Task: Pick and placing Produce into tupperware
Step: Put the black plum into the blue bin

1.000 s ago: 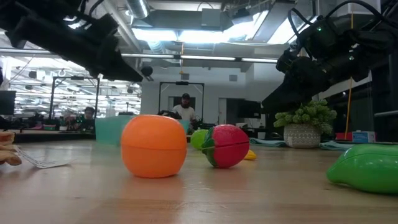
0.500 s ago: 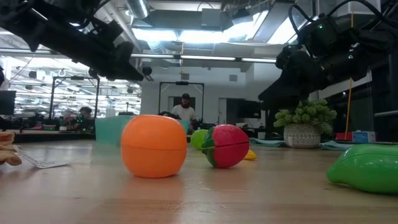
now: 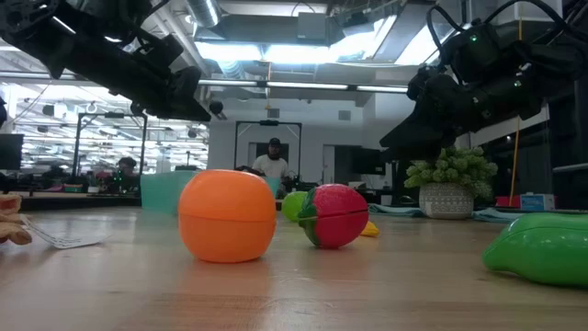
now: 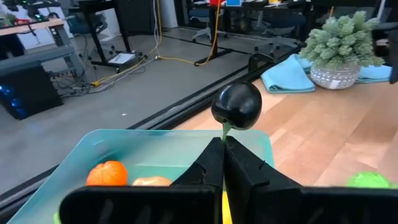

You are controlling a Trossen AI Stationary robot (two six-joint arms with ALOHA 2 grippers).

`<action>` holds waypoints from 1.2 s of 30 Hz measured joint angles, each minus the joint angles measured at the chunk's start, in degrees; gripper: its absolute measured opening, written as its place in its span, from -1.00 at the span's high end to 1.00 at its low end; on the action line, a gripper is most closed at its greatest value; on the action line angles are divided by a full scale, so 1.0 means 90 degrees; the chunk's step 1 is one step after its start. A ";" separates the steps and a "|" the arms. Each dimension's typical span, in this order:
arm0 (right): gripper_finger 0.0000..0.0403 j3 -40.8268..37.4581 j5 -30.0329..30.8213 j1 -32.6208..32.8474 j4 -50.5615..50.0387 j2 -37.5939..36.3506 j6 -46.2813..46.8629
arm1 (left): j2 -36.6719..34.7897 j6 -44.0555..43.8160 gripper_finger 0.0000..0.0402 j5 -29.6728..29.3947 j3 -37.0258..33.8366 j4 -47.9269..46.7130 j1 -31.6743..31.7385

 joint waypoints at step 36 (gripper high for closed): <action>-0.39 0.0000 -0.0002 -0.0019 0.0046 0.0000 0.0093 | 0.0101 0.0503 1.00 0.4037 0.2465 -0.4828 0.3361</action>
